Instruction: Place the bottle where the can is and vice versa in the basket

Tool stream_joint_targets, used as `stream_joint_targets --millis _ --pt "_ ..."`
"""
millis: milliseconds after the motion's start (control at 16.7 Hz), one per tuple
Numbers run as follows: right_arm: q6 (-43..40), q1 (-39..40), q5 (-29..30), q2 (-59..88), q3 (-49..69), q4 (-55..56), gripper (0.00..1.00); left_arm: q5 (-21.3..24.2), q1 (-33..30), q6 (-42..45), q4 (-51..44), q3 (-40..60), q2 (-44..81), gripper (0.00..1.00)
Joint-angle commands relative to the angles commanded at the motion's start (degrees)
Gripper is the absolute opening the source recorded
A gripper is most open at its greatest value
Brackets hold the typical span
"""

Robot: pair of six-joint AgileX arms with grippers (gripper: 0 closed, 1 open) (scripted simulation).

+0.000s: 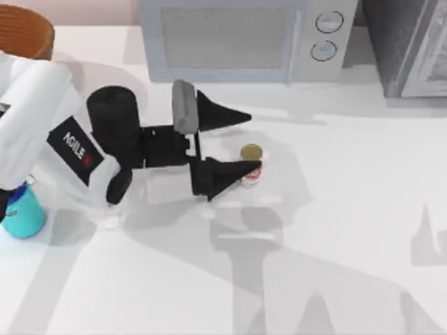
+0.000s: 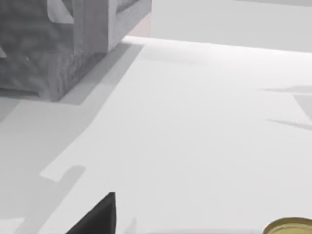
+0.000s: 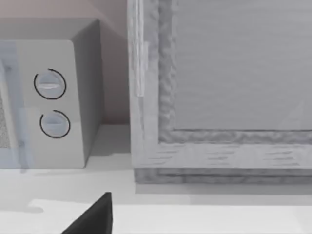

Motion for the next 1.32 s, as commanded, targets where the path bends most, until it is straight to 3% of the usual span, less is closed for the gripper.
stream_joint_targets --millis 300,960,1320 --pt "0.0 0.0 0.0 0.0 0.0 0.0 1.00 -12.4 5.7 0.0 -13.4 -11.1 -20.9 1.00" --pt "0.0 0.0 0.0 0.0 0.0 0.0 1.00 -47.5 16.5 0.4 -50.6 -44.6 -99.8 1.00" --pt "0.0 0.0 0.0 0.0 0.0 0.0 1.00 -61.7 18.6 -0.3 -65.3 -59.8 -131.0 1.00"
